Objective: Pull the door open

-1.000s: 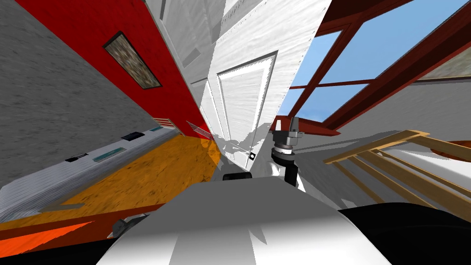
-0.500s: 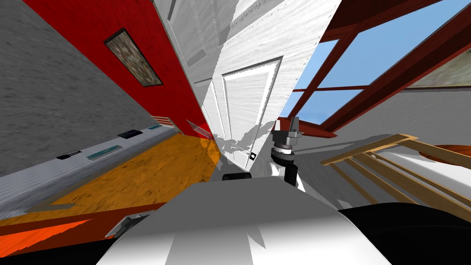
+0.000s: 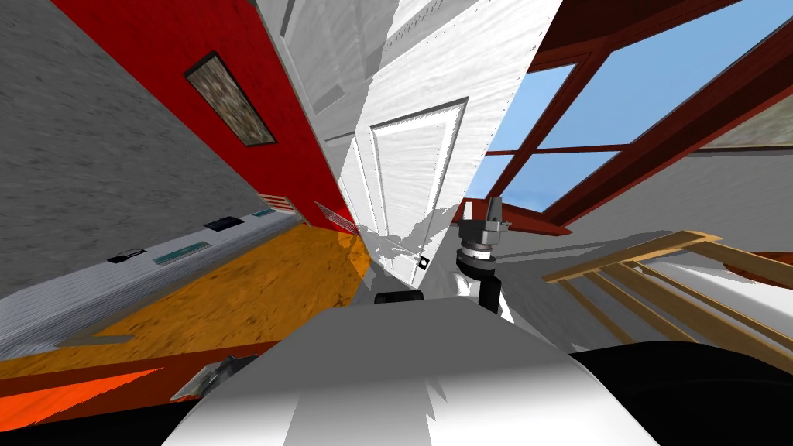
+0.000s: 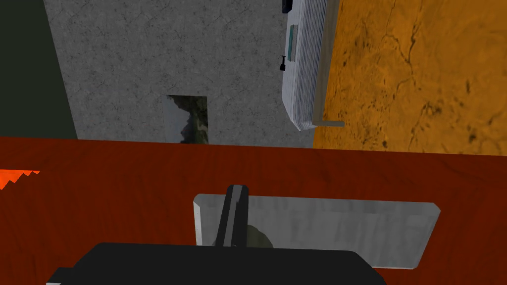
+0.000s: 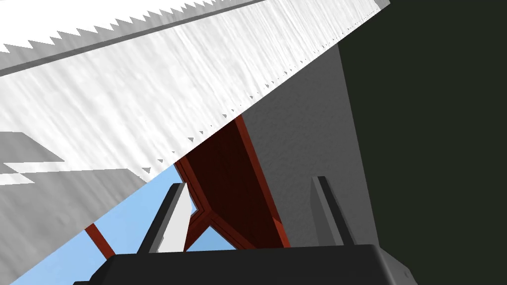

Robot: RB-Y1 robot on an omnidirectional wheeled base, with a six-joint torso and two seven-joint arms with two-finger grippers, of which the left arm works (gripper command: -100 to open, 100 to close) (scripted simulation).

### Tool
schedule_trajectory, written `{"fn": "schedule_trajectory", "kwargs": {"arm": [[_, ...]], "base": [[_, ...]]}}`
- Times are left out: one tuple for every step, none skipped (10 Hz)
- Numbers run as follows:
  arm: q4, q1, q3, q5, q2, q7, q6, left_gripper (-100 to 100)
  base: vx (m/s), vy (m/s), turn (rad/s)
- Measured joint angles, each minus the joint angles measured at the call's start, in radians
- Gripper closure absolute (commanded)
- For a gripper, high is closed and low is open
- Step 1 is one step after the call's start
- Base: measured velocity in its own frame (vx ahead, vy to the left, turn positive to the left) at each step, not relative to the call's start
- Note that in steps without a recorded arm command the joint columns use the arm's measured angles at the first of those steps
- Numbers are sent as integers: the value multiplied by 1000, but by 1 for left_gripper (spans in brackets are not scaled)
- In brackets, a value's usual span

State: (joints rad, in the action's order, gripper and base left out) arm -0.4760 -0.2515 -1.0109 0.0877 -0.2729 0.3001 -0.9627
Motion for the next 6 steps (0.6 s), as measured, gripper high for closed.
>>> {"fn": "schedule_trajectory", "kwargs": {"arm": [[44, 17, 2, -2, -25, 4, -31, -100], [39, 13, 1, -1, -23, 5, -34, -100], [36, 6, -1, -1, -17, 7, -30, -100], [37, 2, -3, -1, -14, 9, -30, -100], [49, -2, -5, -1, -16, 13, -36, -100], [77, 0, -7, -1, -26, 17, -50, -100]], "base": [[-18, -126, 21], [-13, -181, 50], [-62, -165, 43], [-130, -188, 31], [-137, -213, 57], [-87, -134, 29]]}}
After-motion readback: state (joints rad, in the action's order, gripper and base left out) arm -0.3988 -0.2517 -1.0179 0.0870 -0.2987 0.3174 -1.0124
